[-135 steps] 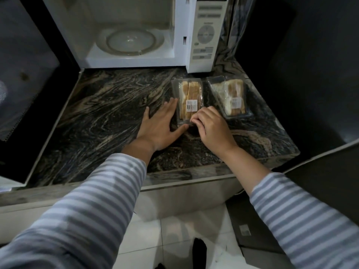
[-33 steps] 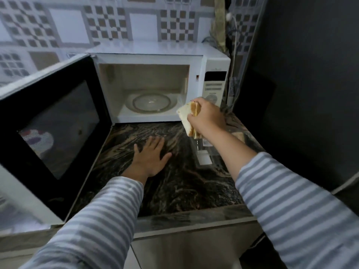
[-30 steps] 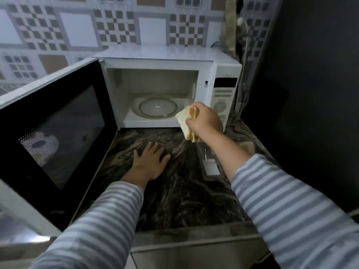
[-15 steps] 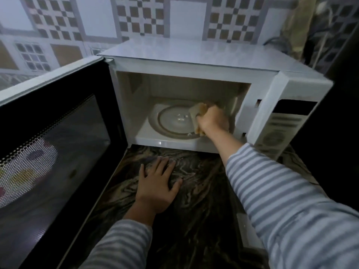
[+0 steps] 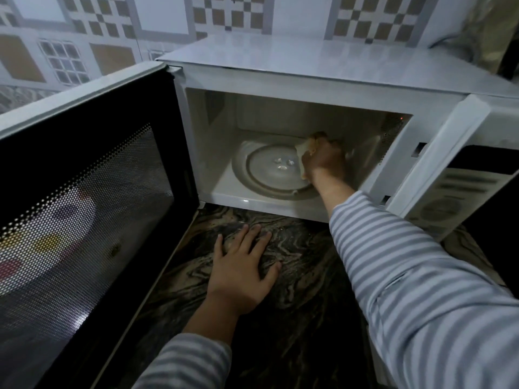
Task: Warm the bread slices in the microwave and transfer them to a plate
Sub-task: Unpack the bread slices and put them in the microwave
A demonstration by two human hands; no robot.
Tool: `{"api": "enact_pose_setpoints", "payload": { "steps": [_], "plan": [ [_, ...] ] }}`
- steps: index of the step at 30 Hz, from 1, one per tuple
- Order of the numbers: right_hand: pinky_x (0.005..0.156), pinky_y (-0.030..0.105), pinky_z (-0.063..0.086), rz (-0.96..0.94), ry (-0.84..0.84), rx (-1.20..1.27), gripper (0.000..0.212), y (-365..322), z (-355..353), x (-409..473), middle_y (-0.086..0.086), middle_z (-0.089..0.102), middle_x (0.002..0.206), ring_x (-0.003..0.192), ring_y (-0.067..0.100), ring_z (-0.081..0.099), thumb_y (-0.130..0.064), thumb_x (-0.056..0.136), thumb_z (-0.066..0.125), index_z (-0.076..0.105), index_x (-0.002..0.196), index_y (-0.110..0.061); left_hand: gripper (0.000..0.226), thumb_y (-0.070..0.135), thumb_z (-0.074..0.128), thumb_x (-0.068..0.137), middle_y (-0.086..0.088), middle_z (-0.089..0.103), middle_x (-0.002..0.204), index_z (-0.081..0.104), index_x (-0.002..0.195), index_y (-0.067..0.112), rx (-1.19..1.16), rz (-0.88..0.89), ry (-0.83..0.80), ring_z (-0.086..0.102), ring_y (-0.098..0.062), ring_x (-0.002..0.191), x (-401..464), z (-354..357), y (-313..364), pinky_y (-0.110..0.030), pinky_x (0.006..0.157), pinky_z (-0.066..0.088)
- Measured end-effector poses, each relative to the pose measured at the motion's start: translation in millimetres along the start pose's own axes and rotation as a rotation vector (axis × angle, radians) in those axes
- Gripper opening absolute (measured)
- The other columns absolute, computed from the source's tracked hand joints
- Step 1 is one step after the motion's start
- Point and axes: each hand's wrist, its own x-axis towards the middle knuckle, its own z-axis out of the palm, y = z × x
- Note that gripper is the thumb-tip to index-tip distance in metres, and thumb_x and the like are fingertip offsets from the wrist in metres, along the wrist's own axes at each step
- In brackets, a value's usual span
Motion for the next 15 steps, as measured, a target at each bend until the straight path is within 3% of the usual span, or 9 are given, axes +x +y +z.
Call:
{"api": "enact_pose_setpoints", "payload": {
  "steps": [4,9,11,15],
  "plan": [
    [0.096,0.041,0.045,0.019,-0.049,0.006,0.047,1,0,1,0.015,0.048,0.133,0.122,0.037,0.048,-0.033,0.089,0.058,0.047,0.134,-0.027,0.077,0.071,0.003,0.081,0.017,0.001,0.16,0.008,0.151,0.041,0.001,0.0,-0.001,-0.009,-0.006,0.147,0,1,0,-0.051,0.116,-0.01],
    [0.103,0.05,0.037,0.042,-0.122,-0.035,0.076,-1,-19,-11,0.014,0.027,0.148,0.137,0.036,0.028,-0.043,0.088,0.061,0.016,0.149,-0.04,0.068,0.067,0.015,0.09,0.016,-0.001,0.16,0.008,0.152,0.04,0.009,-0.004,-0.023,-0.009,-0.007,0.147,0,-1,1,-0.05,0.116,-0.011],
    [0.105,0.051,0.034,0.031,-0.104,-0.086,0.073,-1,-27,-25,0.013,0.024,0.151,0.14,0.037,0.022,-0.043,0.088,0.06,0.019,0.148,-0.036,0.069,0.068,0.014,0.089,0.015,0.0,0.161,0.008,0.152,0.039,0.004,-0.003,-0.039,-0.008,-0.007,0.147,1,-3,1,-0.05,0.116,-0.01],
    [0.106,0.049,0.035,-0.044,-0.051,-0.154,0.052,1,-47,-68,0.013,0.041,0.14,0.129,0.037,0.038,-0.04,0.09,0.056,0.04,0.137,-0.026,0.073,0.069,0.017,0.086,0.014,0.004,0.161,0.013,0.152,0.038,-0.023,-0.008,-0.061,-0.004,-0.008,0.147,0,-7,2,-0.052,0.117,-0.007]
  ]
}}
